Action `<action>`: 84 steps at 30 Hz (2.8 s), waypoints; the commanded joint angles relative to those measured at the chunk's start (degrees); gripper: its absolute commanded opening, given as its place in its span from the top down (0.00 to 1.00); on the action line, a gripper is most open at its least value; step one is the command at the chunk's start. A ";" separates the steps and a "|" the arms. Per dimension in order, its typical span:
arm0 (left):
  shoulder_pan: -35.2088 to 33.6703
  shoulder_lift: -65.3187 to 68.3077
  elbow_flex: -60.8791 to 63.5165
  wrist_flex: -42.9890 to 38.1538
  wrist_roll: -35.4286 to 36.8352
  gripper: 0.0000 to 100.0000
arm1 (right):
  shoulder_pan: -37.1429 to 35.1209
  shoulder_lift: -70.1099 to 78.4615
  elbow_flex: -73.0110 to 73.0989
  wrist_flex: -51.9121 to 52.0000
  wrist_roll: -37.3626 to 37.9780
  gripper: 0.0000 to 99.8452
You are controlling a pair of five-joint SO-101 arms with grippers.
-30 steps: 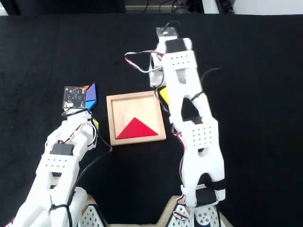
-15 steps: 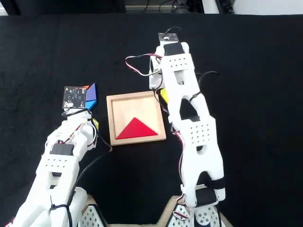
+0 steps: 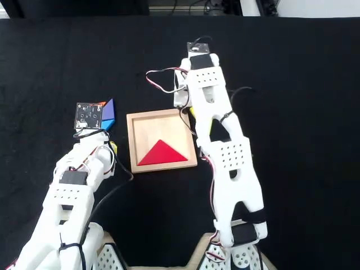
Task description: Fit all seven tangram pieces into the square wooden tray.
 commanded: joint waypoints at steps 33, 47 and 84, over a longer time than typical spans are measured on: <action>0.75 -0.53 -0.48 -0.97 0.18 0.89 | 2.64 -1.63 -4.18 1.32 1.41 0.72; 0.75 -0.53 -0.48 -0.97 0.18 0.89 | 1.41 0.48 -9.27 3.96 1.23 0.72; 0.75 -0.53 -0.48 -0.97 0.18 0.89 | 2.64 -0.84 -10.24 4.31 1.41 0.72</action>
